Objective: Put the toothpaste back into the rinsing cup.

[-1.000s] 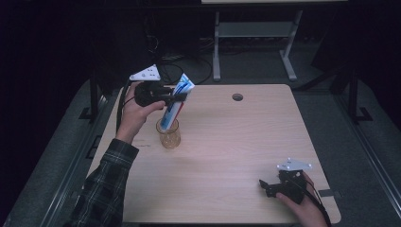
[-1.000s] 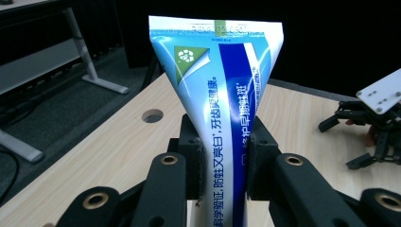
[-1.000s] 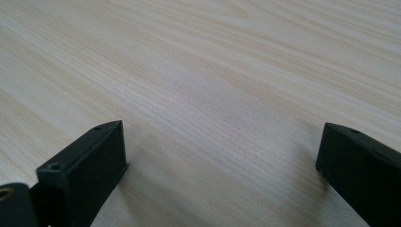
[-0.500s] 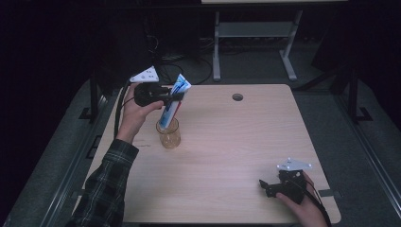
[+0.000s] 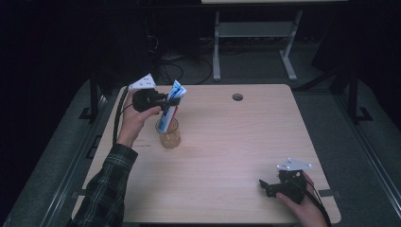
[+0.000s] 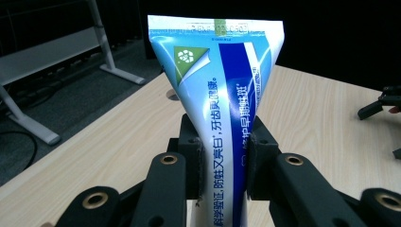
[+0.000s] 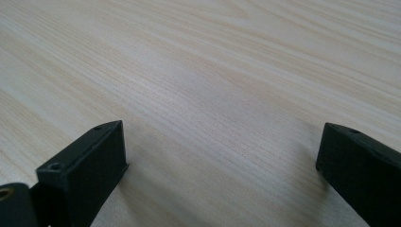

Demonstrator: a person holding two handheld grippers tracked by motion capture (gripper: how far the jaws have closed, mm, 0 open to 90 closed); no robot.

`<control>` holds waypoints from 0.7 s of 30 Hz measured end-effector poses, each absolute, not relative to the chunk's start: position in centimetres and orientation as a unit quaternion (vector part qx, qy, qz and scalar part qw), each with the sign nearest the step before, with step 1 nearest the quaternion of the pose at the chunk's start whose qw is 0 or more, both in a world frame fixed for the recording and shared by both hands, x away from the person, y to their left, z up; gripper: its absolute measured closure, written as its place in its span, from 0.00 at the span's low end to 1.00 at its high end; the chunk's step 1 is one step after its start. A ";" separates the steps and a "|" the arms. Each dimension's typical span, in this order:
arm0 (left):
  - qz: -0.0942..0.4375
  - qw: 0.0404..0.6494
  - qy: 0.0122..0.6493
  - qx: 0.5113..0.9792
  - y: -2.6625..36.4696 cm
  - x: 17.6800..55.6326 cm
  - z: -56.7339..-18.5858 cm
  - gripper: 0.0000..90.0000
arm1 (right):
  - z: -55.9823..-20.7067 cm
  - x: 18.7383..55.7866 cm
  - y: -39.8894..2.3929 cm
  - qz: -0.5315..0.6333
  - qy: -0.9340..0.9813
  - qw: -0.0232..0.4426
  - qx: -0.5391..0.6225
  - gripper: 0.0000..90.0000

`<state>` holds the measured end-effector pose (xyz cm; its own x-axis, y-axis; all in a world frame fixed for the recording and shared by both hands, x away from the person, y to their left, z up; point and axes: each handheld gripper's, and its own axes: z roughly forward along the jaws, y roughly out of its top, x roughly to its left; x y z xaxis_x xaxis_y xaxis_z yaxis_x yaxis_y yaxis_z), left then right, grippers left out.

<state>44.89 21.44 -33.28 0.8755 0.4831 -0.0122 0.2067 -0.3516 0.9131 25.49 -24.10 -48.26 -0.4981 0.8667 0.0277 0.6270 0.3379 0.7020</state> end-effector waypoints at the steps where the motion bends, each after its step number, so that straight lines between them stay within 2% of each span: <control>1: 0.130 0.528 0.214 0.811 21.5 44.9 -33.4 0.81 | -48.3 25.5 -24.1 0.335 0.798 0.179 0.468 0.02; 21: 0.118 0.514 0.220 0.821 20.9 45.0 -35.6 0.81 | -48.3 25.5 -24.1 0.335 0.798 0.179 0.468 0.02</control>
<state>45.01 20.87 -35.61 0.8754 0.4823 -0.0332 0.2402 -0.3743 0.8956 25.49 -24.10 -48.27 -0.4981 0.8667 0.0275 0.6268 0.3380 0.7021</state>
